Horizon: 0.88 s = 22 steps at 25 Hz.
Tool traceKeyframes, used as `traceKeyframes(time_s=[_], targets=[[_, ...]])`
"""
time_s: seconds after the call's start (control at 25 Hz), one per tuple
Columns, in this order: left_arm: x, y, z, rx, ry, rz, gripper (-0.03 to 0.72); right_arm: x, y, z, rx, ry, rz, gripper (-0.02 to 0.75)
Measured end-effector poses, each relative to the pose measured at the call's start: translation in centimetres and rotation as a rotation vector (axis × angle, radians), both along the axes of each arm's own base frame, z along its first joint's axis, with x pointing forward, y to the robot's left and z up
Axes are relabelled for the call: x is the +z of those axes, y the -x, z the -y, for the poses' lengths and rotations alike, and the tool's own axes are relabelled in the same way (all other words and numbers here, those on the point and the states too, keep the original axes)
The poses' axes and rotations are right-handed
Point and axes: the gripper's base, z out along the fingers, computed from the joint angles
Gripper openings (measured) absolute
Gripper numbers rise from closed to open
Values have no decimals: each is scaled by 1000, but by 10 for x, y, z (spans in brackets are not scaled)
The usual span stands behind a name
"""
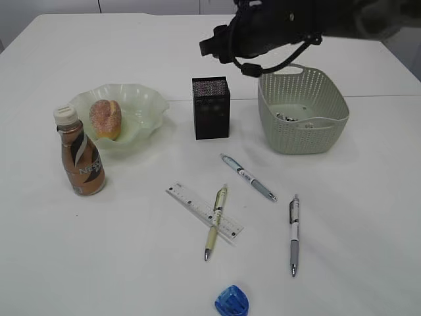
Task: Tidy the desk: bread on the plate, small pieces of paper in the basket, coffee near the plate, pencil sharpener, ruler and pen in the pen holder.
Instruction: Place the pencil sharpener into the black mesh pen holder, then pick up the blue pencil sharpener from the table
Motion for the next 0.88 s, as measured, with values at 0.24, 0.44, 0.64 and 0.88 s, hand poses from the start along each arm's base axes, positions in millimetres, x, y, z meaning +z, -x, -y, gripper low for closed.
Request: traceKeyframes(time_s=[0.24, 0.44, 0.64, 0.88], targets=[[0, 0, 1, 0, 8, -2, 433, 48, 37, 11, -46, -61, -200, 403], [0, 0, 1, -1, 14, -4, 433, 80, 68, 18, -44, -90, -318, 403], [0, 1, 4, -2, 49, -14, 433, 94, 103, 26, -21, -39, -536, 403], [0, 1, 4, -2, 50, -14, 433, 98, 132, 16, 52, 58, -664, 403]])
